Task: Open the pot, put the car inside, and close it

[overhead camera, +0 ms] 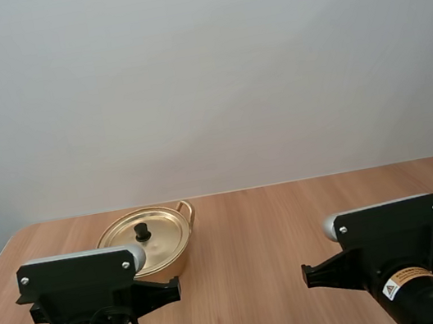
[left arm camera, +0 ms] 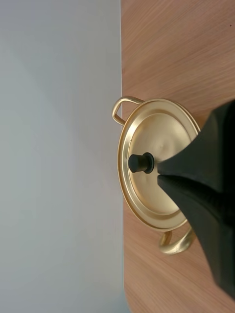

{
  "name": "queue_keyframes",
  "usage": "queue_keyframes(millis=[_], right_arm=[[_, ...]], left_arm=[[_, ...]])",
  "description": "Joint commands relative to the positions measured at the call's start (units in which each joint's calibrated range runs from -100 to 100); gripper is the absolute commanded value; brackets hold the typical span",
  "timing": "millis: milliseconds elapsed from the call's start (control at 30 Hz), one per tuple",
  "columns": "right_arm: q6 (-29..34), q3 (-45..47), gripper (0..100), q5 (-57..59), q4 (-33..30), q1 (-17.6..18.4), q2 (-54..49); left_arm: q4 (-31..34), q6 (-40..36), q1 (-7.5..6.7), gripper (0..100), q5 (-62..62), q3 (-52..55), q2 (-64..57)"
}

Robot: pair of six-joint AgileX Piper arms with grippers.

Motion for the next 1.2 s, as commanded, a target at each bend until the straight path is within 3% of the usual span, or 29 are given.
queue_keyframes(millis=[0,1167], right_arm=[[0.04,0.0,0,0.08,0.03,0.01,0.0],[1.0,0.0,0,0.08,-0.32,0.01,0.0]], left_arm=[[0.05,-0.03,0.03,0,0.09,0.0,0.0],[0.05,-0.03,0.03,0,0.09,0.0,0.0]])
